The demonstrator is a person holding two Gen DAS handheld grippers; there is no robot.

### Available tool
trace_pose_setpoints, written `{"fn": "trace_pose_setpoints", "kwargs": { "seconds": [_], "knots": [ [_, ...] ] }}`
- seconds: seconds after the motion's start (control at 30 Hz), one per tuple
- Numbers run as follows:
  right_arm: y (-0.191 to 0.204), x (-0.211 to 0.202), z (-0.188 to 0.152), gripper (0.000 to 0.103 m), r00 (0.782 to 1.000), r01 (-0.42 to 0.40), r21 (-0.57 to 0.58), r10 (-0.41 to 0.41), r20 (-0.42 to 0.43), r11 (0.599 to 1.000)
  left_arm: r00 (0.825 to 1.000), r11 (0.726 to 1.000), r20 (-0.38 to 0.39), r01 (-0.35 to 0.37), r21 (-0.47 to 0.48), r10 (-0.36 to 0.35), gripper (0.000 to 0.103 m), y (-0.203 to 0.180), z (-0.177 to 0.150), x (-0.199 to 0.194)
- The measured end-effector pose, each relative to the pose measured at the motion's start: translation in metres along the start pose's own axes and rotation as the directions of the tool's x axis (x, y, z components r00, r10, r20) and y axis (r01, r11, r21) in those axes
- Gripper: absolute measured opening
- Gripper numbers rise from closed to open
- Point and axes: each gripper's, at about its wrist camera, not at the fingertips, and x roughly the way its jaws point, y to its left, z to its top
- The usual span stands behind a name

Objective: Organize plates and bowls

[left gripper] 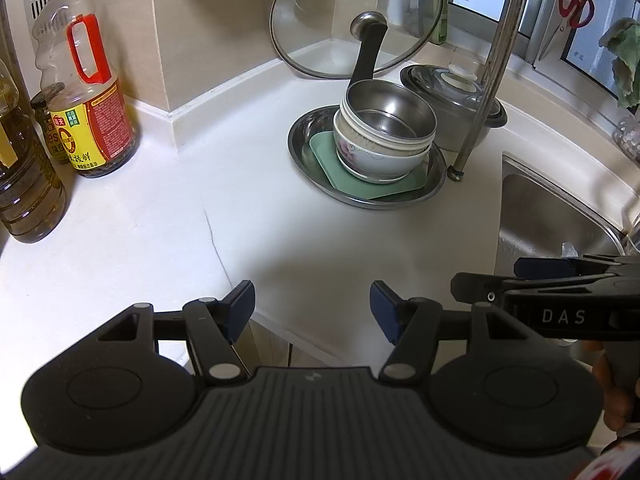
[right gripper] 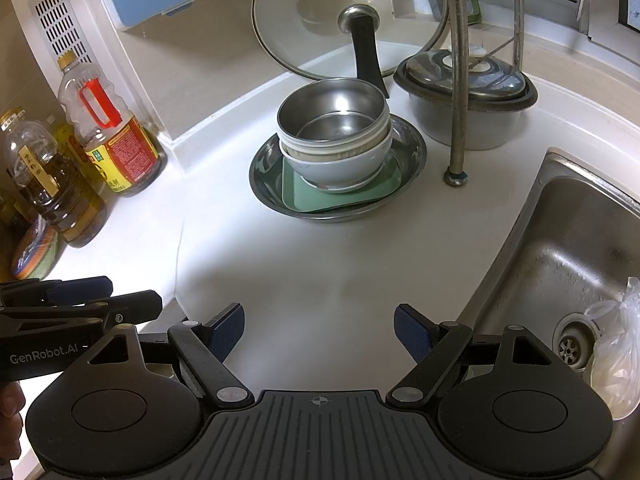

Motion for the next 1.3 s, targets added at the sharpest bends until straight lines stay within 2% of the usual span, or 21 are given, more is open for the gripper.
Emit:
{"fn": "trace_pose_setpoints", "kwargs": {
  "seconds": [1.3],
  "knots": [
    [0.004, 0.0, 0.0001, 0.082, 1.0, 0.005, 0.001, -0.005, 0.001, 1.0, 1.0, 1.0, 0.002, 0.009, -0.005, -0.009, 0.061, 0.0036, 0.0003, -0.0005]
  ]
}}
